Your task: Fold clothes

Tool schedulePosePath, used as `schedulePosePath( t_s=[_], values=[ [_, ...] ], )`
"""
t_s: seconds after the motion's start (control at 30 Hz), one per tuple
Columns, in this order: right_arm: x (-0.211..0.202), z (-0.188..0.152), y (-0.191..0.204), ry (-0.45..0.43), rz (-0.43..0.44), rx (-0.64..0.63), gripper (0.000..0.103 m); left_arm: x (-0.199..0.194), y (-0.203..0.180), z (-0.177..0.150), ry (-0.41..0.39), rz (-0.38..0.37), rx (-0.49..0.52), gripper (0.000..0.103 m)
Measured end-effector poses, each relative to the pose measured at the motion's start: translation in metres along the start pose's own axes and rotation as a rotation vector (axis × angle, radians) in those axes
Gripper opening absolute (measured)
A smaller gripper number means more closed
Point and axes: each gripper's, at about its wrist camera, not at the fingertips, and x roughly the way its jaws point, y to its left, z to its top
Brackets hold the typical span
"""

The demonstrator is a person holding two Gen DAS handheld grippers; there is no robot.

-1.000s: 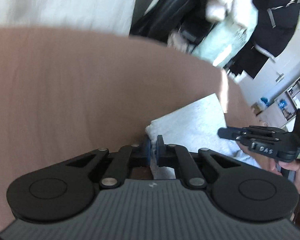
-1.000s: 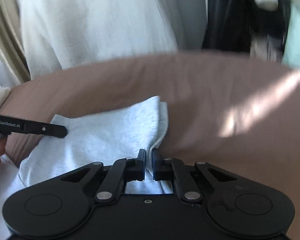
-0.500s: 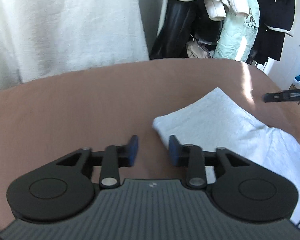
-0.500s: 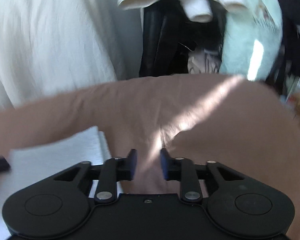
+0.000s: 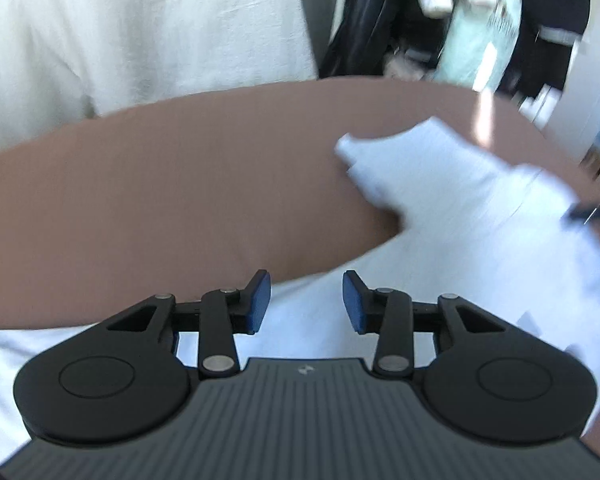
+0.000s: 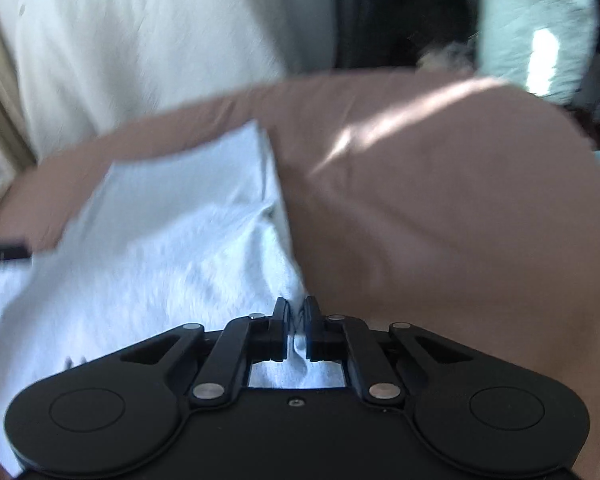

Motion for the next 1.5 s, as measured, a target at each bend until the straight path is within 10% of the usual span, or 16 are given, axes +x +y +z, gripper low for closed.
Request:
schedulePosePath(
  t_s=[0.17,0.4,0.67,0.9,0.97,1.07,1.3,1.5],
  values=[
    [-0.008,-0.007,-0.007,-0.022,-0.331,0.062,0.017,-0.016,0.019,-0.024,0.107,0.083,-0.01,0.041],
    [-0.092,-0.086,0.018,-0.161,0.014,0.406,0.051,-0.071,0.064,-0.074,0.208,0.086,-0.116,0.045],
    [-0.092,-0.156,0.037,0.024,-0.078,0.412,0.052,-0.149,0.131,-0.169,0.242,0.023,-0.533,0.052],
    [-0.056,-0.184,0.029,-0.24,0.007,0.74,0.072,-0.175,0.174,-0.192,0.143,0.167,-0.804,0.055],
    [-0.047,-0.168,0.025,-0.313,-0.058,0.726,0.069,-0.177,0.179,-0.197,0.131,0.219,-0.823,0.054],
    [-0.041,-0.138,0.032,-0.344,-0.146,0.571,0.008,-0.172,0.177,-0.199,0.148,0.211,-0.813,0.054],
    [-0.051,-0.131,0.052,-0.341,-0.35,0.284,0.004,-0.169,0.173,-0.196,0.16,0.215,-0.733,0.054],
    [-0.031,-0.124,0.052,-0.246,-0.43,0.279,0.005,-0.161,0.147,-0.178,0.195,0.301,-0.348,0.054]
  ],
)
